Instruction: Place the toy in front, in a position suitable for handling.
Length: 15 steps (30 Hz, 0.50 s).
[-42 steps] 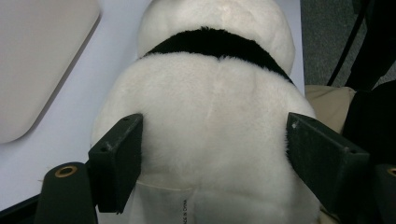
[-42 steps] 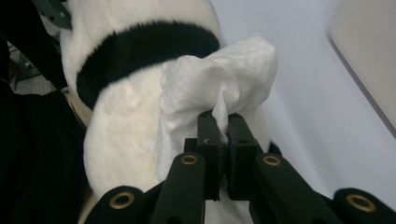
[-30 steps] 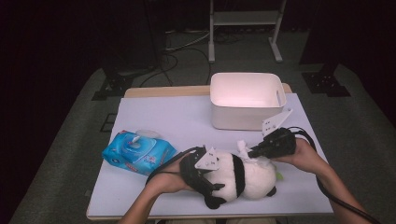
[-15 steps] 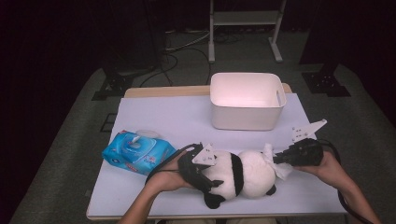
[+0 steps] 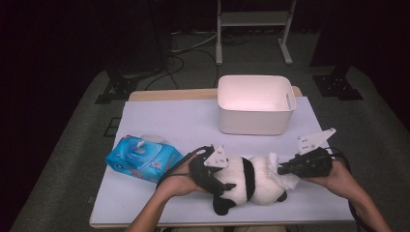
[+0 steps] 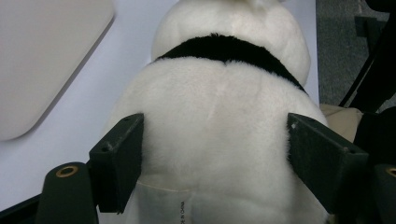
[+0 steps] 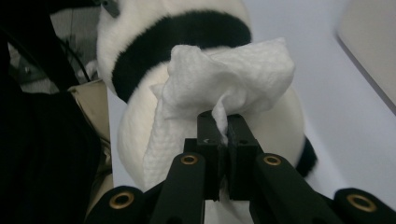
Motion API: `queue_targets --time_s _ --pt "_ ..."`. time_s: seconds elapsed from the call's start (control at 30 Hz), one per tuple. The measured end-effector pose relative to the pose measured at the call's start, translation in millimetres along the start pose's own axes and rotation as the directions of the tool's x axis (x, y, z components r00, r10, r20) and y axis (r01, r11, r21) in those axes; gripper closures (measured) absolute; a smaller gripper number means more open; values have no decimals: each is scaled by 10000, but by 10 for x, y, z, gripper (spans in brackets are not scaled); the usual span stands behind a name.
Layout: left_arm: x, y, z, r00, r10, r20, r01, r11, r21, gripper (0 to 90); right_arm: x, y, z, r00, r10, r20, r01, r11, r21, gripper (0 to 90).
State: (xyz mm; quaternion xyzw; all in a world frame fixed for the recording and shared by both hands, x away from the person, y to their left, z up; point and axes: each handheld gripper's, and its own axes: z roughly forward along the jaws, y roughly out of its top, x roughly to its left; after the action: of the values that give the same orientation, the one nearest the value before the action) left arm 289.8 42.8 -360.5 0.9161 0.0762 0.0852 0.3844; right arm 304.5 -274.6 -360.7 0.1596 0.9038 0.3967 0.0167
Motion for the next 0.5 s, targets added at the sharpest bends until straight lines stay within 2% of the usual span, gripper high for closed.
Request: queue_targets --time_s 0.07,0.2,0.37,0.43,0.5 --pt "4 20 20 10000 -16 -46 17 10000 52 220 52 128 89 9988 -488 -35 489 9982 350 852" --pt "15 32 50 9999 -26 -117 27 10000 90 220 118 337 266 9950 -945 -332 964 9934 625 852" --pt "41 11 54 10000 -66 -51 66 10000 30 219 175 488 427 9902 -1255 -621 1295 9894 655 852" --pt "47 -19 36 9999 -153 25 154 9997 -167 218 180 498 438 9892 -1318 -636 1358 9886 646 853" --pt "45 -38 2 10000 -43 84 46 9996 -274 213 172 476 419 9899 -1224 -720 1268 9901 600 854"
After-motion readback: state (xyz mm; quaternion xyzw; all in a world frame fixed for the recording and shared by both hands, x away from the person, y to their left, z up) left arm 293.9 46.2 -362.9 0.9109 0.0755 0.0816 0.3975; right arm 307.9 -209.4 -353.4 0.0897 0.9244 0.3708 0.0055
